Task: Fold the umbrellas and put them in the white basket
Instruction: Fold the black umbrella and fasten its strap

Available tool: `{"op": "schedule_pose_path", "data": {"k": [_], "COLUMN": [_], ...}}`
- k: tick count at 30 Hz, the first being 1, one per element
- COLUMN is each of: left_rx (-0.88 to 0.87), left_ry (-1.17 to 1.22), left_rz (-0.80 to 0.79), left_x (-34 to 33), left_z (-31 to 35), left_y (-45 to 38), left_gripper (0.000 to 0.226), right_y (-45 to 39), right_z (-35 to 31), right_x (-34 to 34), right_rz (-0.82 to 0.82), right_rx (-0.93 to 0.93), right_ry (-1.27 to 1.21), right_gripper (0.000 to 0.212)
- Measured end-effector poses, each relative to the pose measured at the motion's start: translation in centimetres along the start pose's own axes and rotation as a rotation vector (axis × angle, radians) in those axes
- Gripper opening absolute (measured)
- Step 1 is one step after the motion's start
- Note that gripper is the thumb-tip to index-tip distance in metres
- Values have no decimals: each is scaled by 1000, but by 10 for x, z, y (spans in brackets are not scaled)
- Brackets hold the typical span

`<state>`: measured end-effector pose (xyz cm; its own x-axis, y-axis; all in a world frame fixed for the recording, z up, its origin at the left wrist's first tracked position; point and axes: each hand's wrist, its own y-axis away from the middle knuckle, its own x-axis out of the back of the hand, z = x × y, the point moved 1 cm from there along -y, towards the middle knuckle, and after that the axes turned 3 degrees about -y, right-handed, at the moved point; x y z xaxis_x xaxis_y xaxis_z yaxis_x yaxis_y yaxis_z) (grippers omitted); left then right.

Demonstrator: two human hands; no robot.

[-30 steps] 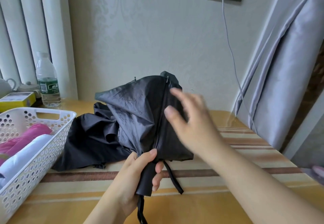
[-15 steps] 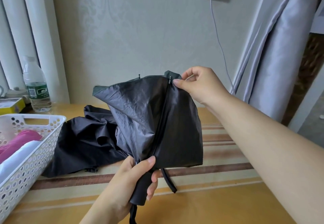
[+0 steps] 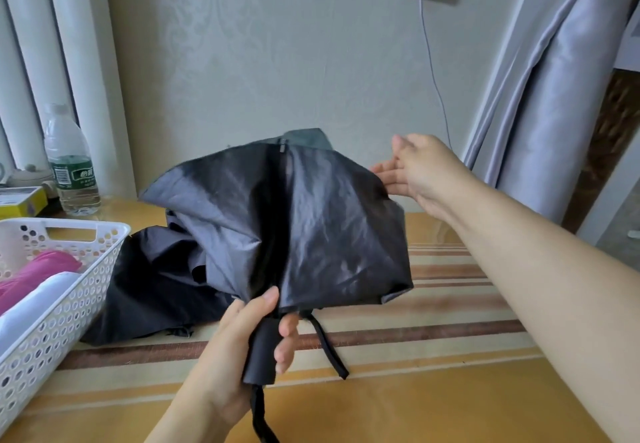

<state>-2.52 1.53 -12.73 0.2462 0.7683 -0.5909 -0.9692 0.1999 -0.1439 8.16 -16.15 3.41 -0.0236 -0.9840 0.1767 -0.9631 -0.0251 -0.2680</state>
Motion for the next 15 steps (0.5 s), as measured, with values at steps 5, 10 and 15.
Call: {"op": "schedule_pose_path", "data": {"k": [5,10,15], "left_rx": [-14,-1,2], "left_ry": [-95,-227,-217], "left_rz": [15,-32,56], "left_x": [0,-8,-6], "left_z": [3,-1,-1], "left_y": [0,3,2], "left_gripper": [39,20,30], "right_y": [1,0,0], "right_z": [-1,-6,5], "right_x": [-10,-22,-20], "right_rz": [-82,-55,70], "right_rx": [98,126,255], "right_ry": [236,419,593], "right_gripper": [36,54,50]}}
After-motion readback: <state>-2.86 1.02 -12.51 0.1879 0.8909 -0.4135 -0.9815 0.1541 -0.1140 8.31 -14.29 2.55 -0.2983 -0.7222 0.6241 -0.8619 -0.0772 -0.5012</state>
